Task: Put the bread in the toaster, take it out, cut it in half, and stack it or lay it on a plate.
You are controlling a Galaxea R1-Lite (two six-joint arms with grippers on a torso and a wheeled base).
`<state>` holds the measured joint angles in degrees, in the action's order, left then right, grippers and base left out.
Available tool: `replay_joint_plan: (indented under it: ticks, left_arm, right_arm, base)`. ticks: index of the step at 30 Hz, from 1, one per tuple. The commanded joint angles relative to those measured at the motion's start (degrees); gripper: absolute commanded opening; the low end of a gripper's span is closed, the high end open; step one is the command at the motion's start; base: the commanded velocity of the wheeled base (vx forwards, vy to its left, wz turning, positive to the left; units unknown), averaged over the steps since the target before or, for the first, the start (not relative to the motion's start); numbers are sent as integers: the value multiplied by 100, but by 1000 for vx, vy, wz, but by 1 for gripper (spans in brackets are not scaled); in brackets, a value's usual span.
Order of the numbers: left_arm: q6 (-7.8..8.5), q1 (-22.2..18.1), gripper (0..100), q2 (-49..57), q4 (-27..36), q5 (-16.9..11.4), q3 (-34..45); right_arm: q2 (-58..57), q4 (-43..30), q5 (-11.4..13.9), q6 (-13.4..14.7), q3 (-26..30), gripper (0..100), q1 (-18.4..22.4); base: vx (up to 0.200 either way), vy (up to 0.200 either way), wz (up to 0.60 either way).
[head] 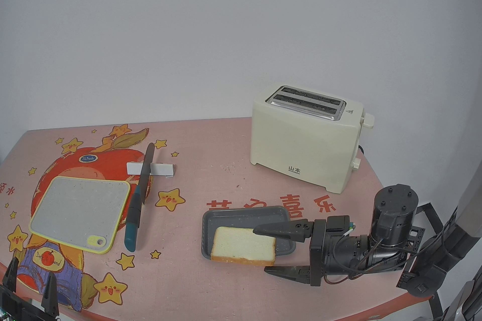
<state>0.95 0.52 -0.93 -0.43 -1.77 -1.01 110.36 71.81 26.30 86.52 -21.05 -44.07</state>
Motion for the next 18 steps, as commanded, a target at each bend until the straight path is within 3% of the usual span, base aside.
replay_joint_plan:
  ticks: [1,18]
  left_arm:
    - [2,0,100,93,-1,1,101]
    - [2,0,100,93,-1,1,101]
  right_arm:
    - [47,8,-2,-3,-30,100,-5]
    - [187,8,-10,-3,-39,100,-32]
  base:
    - [0,0,0]
    - [0,0,0]
